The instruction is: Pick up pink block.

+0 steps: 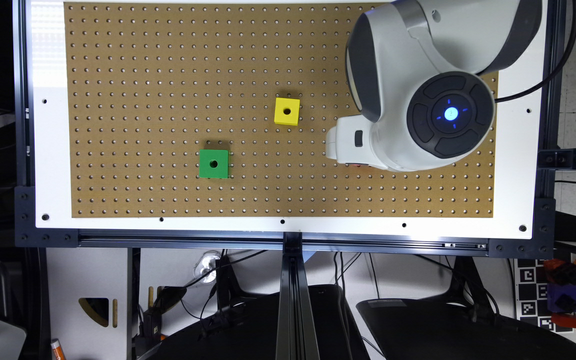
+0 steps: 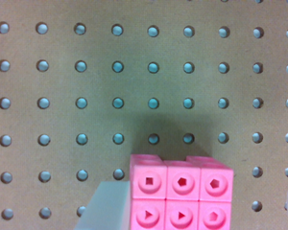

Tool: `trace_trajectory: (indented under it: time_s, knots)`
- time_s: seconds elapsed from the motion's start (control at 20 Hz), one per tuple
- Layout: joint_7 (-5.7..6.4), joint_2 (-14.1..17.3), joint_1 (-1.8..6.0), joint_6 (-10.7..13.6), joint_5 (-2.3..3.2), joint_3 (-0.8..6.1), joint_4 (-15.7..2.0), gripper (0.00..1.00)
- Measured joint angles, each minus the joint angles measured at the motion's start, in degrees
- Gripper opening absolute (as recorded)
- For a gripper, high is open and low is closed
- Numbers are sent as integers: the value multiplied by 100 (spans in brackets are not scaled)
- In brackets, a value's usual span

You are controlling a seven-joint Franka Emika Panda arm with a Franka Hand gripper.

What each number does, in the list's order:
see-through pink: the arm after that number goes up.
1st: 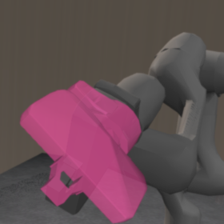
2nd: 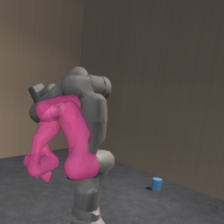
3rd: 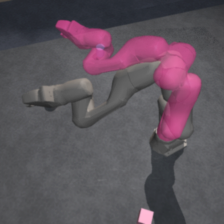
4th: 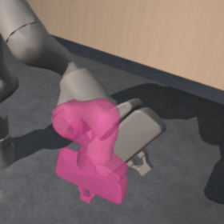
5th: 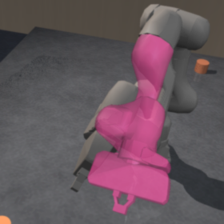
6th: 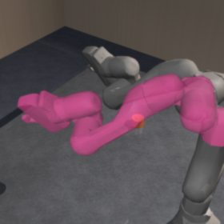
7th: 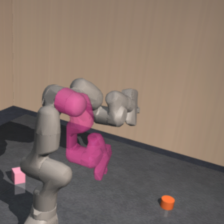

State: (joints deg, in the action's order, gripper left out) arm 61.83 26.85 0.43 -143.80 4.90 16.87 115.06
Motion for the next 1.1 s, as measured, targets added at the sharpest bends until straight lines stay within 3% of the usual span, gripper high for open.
trace_trajectory:
  time_s: [0.15, 0.3, 0.5, 0.9, 0.95, 1.1]
  knots:
    - [0, 199, -2, -113, 37, -17, -7, 100]
    - [21, 474, -2, -324, 131, -36, -67, 100]
    - [21, 573, -5, -321, 140, -36, -192, 100]
    - [21, 626, -10, -328, 143, -42, -203, 100]
    - [21, 685, -12, -351, 150, -50, -205, 100]
    - [106, 735, -22, -378, 246, -56, -236, 100]
